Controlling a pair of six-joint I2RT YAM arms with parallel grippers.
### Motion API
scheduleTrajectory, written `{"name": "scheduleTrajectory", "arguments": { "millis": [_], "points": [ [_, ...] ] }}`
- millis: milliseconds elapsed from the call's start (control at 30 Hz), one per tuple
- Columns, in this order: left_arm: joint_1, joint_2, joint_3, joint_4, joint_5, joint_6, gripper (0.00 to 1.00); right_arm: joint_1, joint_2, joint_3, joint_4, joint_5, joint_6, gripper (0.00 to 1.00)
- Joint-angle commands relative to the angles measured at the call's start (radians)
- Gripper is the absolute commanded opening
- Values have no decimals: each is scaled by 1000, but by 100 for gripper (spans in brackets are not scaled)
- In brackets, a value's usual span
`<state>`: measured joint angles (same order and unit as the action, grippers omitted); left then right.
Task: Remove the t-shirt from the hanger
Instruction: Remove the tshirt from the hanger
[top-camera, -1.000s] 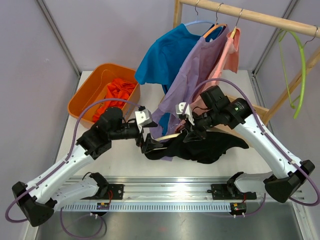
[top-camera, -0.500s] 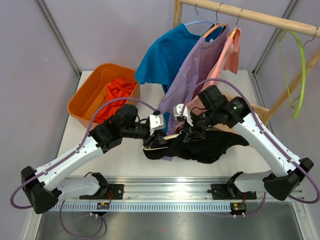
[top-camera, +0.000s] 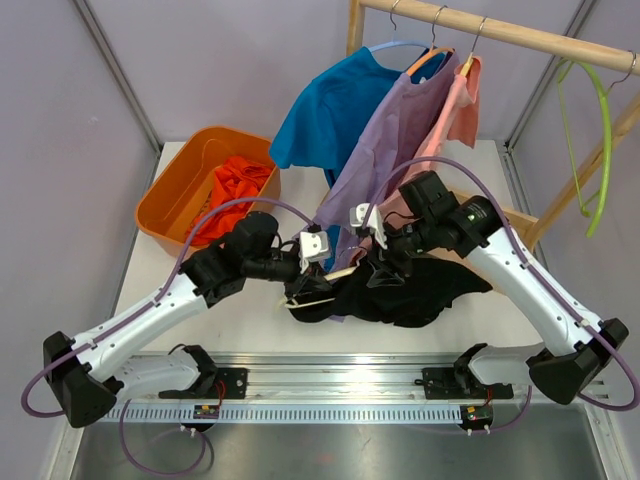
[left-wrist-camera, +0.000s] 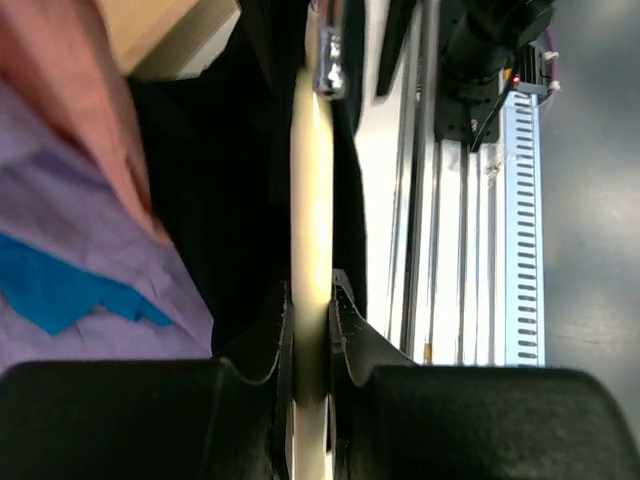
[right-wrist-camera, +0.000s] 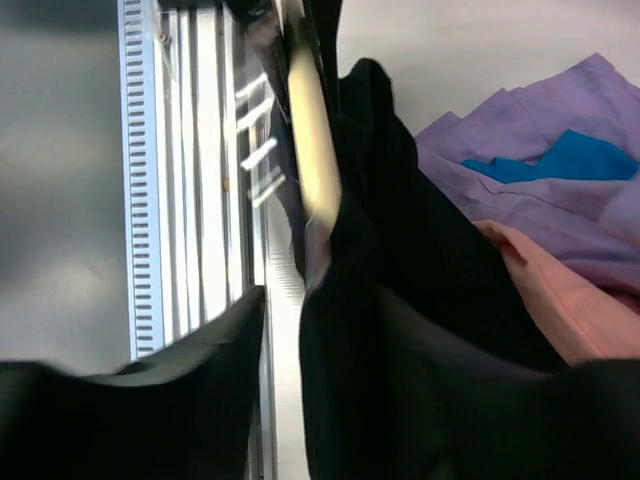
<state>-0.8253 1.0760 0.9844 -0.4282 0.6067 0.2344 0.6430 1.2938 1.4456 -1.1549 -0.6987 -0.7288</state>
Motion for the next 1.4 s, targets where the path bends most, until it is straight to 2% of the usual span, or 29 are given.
{"name": "scheduleTrajectory", "arguments": {
  "millis": [0, 100, 267, 500, 633, 833, 1033, 1167, 1267, 1367],
  "points": [
    [70, -62, -36, -20, -4, -113, 0, -65, -83, -10, 84, -18, 69, 59],
    [155, -128, -75, -20, 76, -213, 0, -117, -140, -19, 106, -13, 100, 69],
    [244, -205, -105, -21, 195, -390, 0, -169, -235, -39, 115, 2, 147, 74],
    [249, -232, -122, 31, 298, -582, 0, -178, -333, -215, 119, 1, 98, 76],
    [249, -218, -115, 57, 358, -668, 0, -180, -353, -258, 161, 2, 91, 76],
    [249, -211, -116, 130, 392, -789, 0, -178, -341, -297, 280, 67, 184, 76],
    [249, -188, -105, 215, 343, -928, 0, -180, -329, -326, 328, -45, 304, 77],
    [249, -177, -128, 301, 346, -1012, 0, -172, -314, -338, 360, -15, 327, 74],
    [249, -182, -144, 356, 347, -1060, 0, -169, -301, -344, 374, -53, 345, 68],
    [249, -186, -161, 422, 354, -1110, 0, -158, -289, -359, 386, -68, 351, 55]
  ]
}}
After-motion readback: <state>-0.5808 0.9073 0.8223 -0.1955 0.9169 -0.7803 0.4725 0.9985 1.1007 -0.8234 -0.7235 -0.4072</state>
